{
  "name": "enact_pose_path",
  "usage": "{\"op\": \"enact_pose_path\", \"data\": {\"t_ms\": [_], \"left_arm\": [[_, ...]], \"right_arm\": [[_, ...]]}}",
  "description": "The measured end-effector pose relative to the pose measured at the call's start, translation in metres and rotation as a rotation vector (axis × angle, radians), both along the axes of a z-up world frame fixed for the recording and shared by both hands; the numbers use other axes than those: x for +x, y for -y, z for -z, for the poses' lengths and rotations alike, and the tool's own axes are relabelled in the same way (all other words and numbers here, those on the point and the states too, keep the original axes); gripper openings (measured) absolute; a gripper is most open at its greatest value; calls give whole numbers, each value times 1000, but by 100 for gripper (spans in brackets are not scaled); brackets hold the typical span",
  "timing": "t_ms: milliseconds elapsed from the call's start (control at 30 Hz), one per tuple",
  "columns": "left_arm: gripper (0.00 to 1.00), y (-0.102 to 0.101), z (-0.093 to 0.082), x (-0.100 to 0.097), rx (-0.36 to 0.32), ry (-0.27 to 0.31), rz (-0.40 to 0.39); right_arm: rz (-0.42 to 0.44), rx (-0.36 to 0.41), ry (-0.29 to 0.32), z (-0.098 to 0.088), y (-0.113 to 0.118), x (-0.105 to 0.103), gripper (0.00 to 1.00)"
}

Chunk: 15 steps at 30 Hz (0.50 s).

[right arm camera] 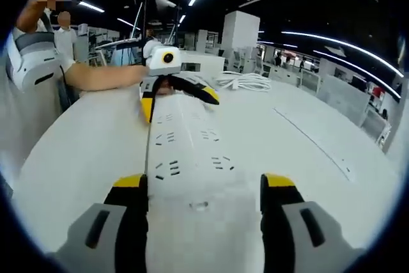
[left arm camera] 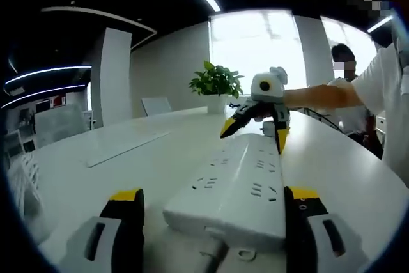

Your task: Straighten the power strip on the desk, plug the charger into it

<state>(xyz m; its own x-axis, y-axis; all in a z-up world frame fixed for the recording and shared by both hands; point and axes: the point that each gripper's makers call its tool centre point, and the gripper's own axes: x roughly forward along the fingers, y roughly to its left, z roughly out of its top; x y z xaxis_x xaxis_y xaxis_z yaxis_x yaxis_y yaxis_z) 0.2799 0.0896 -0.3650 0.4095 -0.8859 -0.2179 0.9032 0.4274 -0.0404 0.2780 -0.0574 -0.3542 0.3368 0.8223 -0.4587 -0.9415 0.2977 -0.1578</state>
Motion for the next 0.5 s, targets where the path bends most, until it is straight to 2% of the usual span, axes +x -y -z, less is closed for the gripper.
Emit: {"op": "enact_pose_path", "data": {"t_ms": [100,167,233,300,400,500], "left_arm": [[83,2,-7,-6,-28,27,18],[81,1,-12,-5,-51,31,15],[81,0,-20,-3,-104,25,8],[81,-2,-31,-3,-176,-3,7],[81,-6,-47,-6,-278,-46,19],[81,-7,-49,-9,-289,-47,22]], "right_arm": [[66,44,67,-19,22,5,72],[129,81,79,-32,38,5,71],[178,125,107,-46,51,0,71],[216,139,117,-53,62,-4,71],[308,212,134,-61,78,-15,70],[421,273,187,-62,97,-23,69]]}}
